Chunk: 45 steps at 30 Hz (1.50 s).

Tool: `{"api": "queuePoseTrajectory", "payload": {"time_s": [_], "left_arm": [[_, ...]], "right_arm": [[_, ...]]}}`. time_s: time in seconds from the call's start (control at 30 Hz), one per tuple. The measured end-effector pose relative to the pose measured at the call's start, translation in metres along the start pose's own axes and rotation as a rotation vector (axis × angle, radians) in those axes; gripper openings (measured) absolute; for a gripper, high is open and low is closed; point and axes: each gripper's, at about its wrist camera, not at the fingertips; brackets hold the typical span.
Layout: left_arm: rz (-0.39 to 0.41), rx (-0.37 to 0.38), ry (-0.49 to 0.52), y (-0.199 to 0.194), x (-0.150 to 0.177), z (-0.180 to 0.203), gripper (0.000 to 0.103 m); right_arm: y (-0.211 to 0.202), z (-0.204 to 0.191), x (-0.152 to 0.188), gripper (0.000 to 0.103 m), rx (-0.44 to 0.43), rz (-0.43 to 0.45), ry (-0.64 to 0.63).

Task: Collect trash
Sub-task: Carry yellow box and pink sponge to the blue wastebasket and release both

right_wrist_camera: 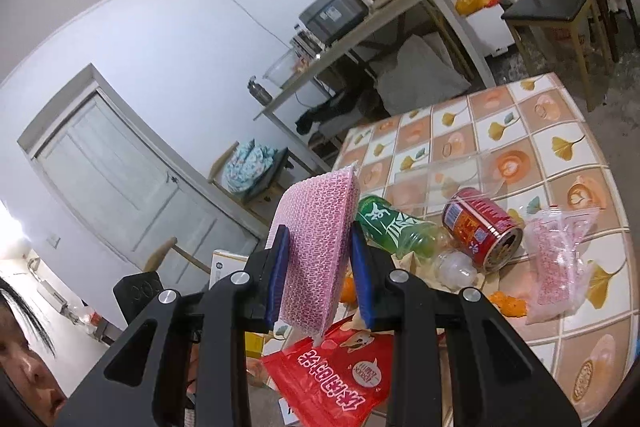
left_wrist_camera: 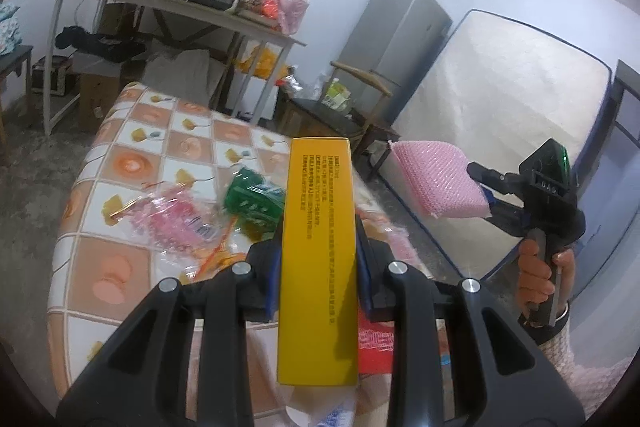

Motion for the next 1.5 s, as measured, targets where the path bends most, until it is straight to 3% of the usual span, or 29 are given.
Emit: {"api": "queuePoseTrajectory", "payload": {"time_s": [0.2,0.33,0.53,0.77,0.9,1.07,1.3,1.37,1.4,1.47,1.5], "left_arm": [[-0.024,0.11,0.062,0.008,0.001,0.056,0.028],[-0.087,0.189,0.115,0.034,0.01,0.109,0.028],[-0.266,0.325,0.148,0.102,0.044,0.199,0.028],[-0.479,0.357,0.23,0.203,0.128,0.301,0.028],[-0.599,0.32,0.298,0.265,0.193,0.345,0.028],[-0.72,0.177,0.391,0.345,0.268,0.377,0.028],[-0.841,-0.012,0.474,0.444,0.348,0.382,0.029],[-0.882,-0.024,0.475,0.465,0.361,0.378,0.03],[-0.891,-0.063,0.493,0.477,0.369,0.374,0.033],[-0.881,-0.105,0.487,0.484,0.37,0.361,0.053],[-0.872,-0.102,0.47,0.485,0.367,0.358,0.055]], "right_arm": [[-0.064,0.002,0.013,0.03,0.03,0.105,0.005],[-0.127,0.011,0.034,0.03,0.104,0.197,0.019],[-0.229,0.039,0.085,0.03,0.279,0.337,0.093],[-0.322,0.102,0.163,0.03,0.507,0.441,0.282],[-0.344,0.153,0.208,0.03,0.631,0.44,0.422],[-0.342,0.228,0.249,0.03,0.766,0.369,0.563],[-0.311,0.314,0.28,0.03,0.937,0.225,0.636],[-0.304,0.334,0.285,0.032,0.958,0.193,0.631],[-0.299,0.341,0.29,0.034,0.964,0.176,0.626],[-0.286,0.361,0.297,0.046,1.0,0.114,0.61],[-0.282,0.37,0.301,0.053,1.033,0.087,0.609]]}}
Point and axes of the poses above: each gripper's, at about its wrist camera, not at the fingertips, and y roughly the way its jaws point, z to its right, x to its underside, and after that the axes turned 8 degrees about -y, right-handed
